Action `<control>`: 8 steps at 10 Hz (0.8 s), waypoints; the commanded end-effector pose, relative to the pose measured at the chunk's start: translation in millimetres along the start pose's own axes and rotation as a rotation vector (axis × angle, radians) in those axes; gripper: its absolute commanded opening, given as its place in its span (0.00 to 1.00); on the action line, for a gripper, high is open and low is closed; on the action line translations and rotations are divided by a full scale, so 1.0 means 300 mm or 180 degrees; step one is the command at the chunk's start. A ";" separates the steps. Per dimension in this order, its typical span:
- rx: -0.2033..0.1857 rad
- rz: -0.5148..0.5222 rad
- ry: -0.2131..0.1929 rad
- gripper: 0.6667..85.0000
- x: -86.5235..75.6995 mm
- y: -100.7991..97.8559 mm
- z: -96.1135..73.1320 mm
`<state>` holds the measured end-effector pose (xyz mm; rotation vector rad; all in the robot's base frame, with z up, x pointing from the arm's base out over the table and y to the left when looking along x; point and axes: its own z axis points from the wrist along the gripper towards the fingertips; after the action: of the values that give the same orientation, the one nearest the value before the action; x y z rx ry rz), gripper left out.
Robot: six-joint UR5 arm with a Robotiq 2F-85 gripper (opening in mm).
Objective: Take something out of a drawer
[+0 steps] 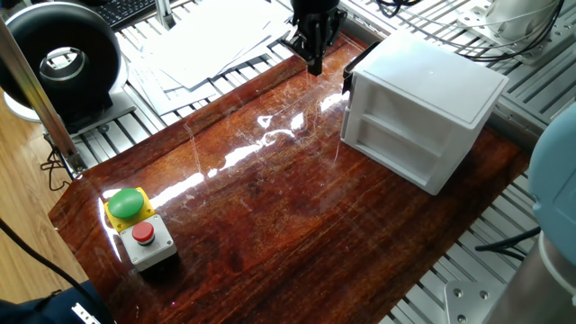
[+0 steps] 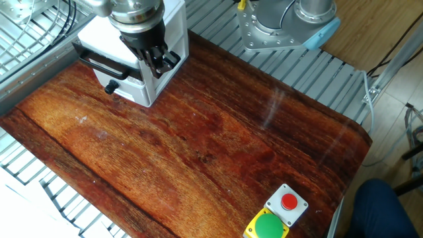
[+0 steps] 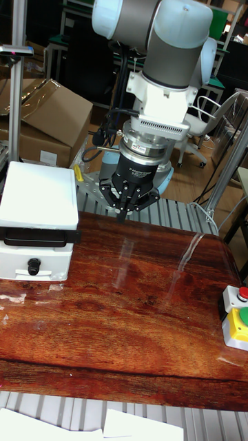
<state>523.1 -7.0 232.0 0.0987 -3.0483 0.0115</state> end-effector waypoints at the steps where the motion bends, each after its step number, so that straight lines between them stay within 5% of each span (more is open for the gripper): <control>1: 0.0061 -0.0204 -0.0090 0.00 -0.051 -0.084 -0.029; 5: 0.0320 -0.0598 -0.0090 0.00 -0.078 -0.366 -0.085; 8: 0.0613 -0.0767 -0.0083 0.00 -0.079 -0.528 -0.005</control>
<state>555.6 -125.2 241.3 0.4069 -3.0494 0.2130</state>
